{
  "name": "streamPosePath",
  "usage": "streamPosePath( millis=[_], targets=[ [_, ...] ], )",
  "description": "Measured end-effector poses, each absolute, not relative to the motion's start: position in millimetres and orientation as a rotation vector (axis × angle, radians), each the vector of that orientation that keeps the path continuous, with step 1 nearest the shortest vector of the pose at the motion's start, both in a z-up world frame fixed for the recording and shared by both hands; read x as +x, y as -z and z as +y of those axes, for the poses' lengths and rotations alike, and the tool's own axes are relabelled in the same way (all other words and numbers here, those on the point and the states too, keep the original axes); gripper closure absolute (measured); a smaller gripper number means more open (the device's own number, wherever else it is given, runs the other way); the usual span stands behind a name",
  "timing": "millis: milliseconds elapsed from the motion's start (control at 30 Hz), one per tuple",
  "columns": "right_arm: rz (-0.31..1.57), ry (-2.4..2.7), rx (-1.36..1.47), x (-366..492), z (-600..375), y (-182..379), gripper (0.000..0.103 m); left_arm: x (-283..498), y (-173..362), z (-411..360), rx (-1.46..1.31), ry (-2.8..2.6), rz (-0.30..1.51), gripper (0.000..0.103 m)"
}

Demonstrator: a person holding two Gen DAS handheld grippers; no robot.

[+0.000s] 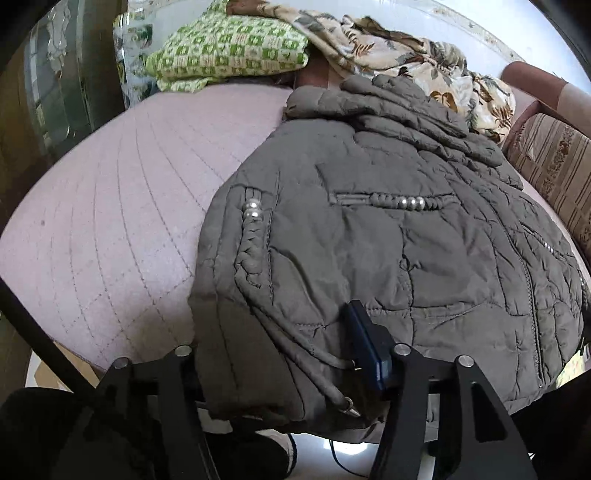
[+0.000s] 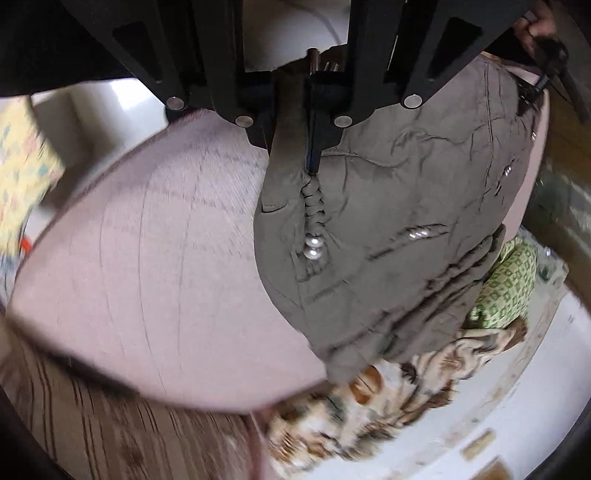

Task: Fold large clothes

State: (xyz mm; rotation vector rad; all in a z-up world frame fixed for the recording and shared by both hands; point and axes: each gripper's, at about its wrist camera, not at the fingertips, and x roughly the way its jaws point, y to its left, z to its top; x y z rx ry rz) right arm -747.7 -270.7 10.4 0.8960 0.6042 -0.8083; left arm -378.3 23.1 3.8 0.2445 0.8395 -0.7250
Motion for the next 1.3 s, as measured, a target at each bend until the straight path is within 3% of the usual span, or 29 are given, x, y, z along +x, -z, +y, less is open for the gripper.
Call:
streamPosePath(
  millis=[333, 400, 433, 467, 500, 600, 867, 1067, 1233, 1300],
  targets=[
    [0.595, 0.783, 1.036, -751.6, -287.4, 3.8, 0.074, -373.4, 1.2, 25.2, 0.211, 0.714, 0.859, 0.024],
    [0.577, 0.766, 1.074, -755.4, -289.4, 6.2, 0.074, -373.9, -0.5, 25.3, 0.213, 0.713, 0.859, 0.028],
    [0.575, 0.759, 1.072, -754.8, -288.7, 5.5, 0.08, -375.8, -3.1, 25.3, 0.215, 0.731, 0.848, 0.043],
    [0.57, 0.743, 1.061, -754.1, -287.4, 3.4, 0.088, -378.5, -5.7, 25.5, 0.219, 0.736, 0.83, 0.048],
    [0.562, 0.732, 1.04, -752.4, -284.6, -0.5, 0.089, -382.5, -8.4, 25.0, 0.234, 0.734, 0.806, 0.052],
    [0.526, 0.735, 0.898, -748.8, -267.8, -22.2, 0.09, -385.6, -7.2, 22.3, 0.262, 0.725, 0.793, 0.052],
    [0.583, 0.715, 1.027, -746.1, -282.9, 2.0, 0.087, -383.7, -3.9, 13.4, 0.301, 0.704, 0.799, 0.045],
    [0.612, 0.753, 0.982, -734.6, -280.8, -1.4, 0.086, -375.6, -1.2, 15.3, 0.279, 0.662, 0.829, 0.03],
    [0.644, 0.76, 0.964, -728.9, -283.1, -3.4, 0.086, -377.5, -3.6, 11.9, 0.318, 0.65, 0.822, 0.03],
    [0.655, 0.759, 0.952, -727.4, -284.1, -4.3, 0.087, -378.5, -5.4, 12.0, 0.323, 0.66, 0.82, 0.037]
  ],
)
